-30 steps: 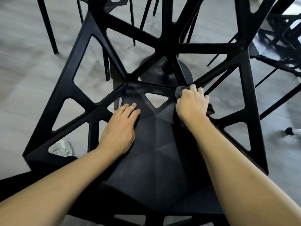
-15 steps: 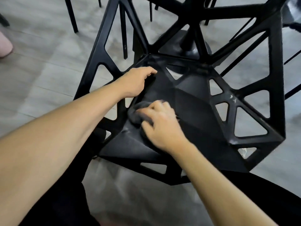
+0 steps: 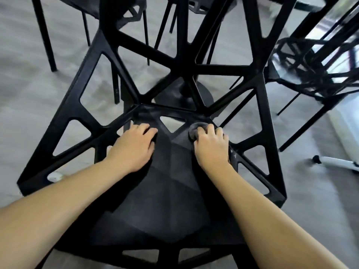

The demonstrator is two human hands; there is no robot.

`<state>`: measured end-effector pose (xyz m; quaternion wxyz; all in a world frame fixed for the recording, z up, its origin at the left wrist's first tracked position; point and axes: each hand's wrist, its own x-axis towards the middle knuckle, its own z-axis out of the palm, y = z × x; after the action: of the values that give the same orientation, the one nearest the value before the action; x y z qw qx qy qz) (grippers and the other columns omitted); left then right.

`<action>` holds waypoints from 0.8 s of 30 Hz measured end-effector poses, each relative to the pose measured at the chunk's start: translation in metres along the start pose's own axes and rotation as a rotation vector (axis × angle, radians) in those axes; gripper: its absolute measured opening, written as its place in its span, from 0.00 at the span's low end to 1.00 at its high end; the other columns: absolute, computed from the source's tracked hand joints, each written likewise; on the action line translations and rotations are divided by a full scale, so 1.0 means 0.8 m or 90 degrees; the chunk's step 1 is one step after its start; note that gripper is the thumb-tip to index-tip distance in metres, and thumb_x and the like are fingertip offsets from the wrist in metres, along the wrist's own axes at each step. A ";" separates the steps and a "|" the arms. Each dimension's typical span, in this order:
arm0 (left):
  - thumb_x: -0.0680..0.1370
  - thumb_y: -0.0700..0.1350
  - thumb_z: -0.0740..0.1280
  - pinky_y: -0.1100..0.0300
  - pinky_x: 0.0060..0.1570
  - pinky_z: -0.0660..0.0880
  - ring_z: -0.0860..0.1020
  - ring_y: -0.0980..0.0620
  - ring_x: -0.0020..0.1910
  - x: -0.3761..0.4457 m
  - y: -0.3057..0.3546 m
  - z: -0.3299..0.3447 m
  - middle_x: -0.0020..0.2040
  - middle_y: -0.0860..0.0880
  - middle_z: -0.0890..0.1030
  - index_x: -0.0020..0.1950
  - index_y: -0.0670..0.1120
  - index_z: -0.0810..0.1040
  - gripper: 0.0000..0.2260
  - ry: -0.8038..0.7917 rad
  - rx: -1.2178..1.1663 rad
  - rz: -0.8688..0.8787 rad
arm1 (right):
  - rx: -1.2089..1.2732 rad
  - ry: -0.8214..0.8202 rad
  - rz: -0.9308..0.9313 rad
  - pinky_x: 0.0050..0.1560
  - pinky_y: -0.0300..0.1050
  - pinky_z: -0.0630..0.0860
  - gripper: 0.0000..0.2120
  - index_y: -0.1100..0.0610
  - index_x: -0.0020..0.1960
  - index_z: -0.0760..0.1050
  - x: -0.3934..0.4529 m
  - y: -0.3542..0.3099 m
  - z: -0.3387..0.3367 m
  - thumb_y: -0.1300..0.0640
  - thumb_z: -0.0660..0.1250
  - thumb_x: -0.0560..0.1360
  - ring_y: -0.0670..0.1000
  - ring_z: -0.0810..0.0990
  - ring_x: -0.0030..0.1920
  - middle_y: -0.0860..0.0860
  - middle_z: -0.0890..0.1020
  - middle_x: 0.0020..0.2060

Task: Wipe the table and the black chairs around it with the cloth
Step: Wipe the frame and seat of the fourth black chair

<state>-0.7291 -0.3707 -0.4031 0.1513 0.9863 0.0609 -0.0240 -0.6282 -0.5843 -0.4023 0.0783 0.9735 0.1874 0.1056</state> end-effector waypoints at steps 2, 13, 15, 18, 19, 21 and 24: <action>0.81 0.56 0.54 0.45 0.67 0.68 0.69 0.39 0.69 -0.004 0.012 0.010 0.74 0.41 0.69 0.76 0.50 0.68 0.24 0.017 0.086 0.008 | -0.041 0.009 0.003 0.42 0.52 0.72 0.11 0.58 0.48 0.81 0.022 -0.003 0.003 0.56 0.75 0.67 0.61 0.78 0.45 0.54 0.80 0.46; 0.76 0.58 0.56 0.41 0.62 0.67 0.73 0.33 0.63 -0.001 0.040 0.026 0.67 0.35 0.75 0.67 0.45 0.79 0.27 0.070 0.140 0.011 | 0.104 -0.128 0.019 0.57 0.54 0.68 0.09 0.57 0.55 0.77 0.098 0.003 -0.027 0.55 0.61 0.80 0.59 0.73 0.59 0.53 0.74 0.55; 0.74 0.56 0.56 0.42 0.55 0.69 0.75 0.35 0.56 0.014 0.048 0.018 0.61 0.37 0.77 0.59 0.44 0.81 0.24 0.087 0.132 -0.002 | 0.147 -0.138 0.001 0.57 0.54 0.71 0.13 0.56 0.58 0.78 0.100 0.023 -0.050 0.51 0.60 0.80 0.59 0.73 0.59 0.54 0.75 0.55; 0.75 0.54 0.54 0.43 0.56 0.73 0.76 0.38 0.56 0.055 0.061 0.017 0.61 0.39 0.77 0.55 0.43 0.81 0.23 0.113 0.122 0.010 | 0.254 0.146 0.007 0.55 0.55 0.74 0.14 0.54 0.59 0.78 0.111 0.058 -0.096 0.51 0.62 0.78 0.57 0.74 0.55 0.53 0.76 0.53; 0.75 0.53 0.53 0.43 0.59 0.74 0.76 0.38 0.59 0.070 0.065 0.022 0.64 0.39 0.77 0.58 0.42 0.81 0.24 0.122 0.120 0.017 | 0.298 0.271 0.018 0.56 0.54 0.74 0.15 0.54 0.61 0.77 0.117 0.067 -0.117 0.51 0.64 0.76 0.56 0.73 0.54 0.53 0.75 0.54; 0.77 0.54 0.52 0.41 0.66 0.72 0.74 0.37 0.66 0.098 0.072 0.035 0.71 0.38 0.73 0.66 0.43 0.79 0.26 0.131 0.106 0.018 | 0.380 0.461 0.052 0.61 0.53 0.72 0.19 0.55 0.65 0.73 0.139 0.088 -0.158 0.53 0.65 0.75 0.54 0.72 0.56 0.54 0.73 0.56; 0.79 0.56 0.51 0.41 0.73 0.63 0.66 0.38 0.75 0.118 0.076 0.055 0.77 0.39 0.65 0.76 0.46 0.70 0.29 0.147 0.076 -0.005 | 0.446 0.629 0.085 0.68 0.58 0.69 0.20 0.59 0.67 0.72 0.198 0.113 -0.198 0.57 0.63 0.76 0.55 0.71 0.62 0.58 0.71 0.60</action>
<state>-0.6291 -0.4312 -0.4332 0.0842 0.9895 0.0801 0.0857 -0.4902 -0.5890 -0.2038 -0.3497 0.7870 0.1637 0.4813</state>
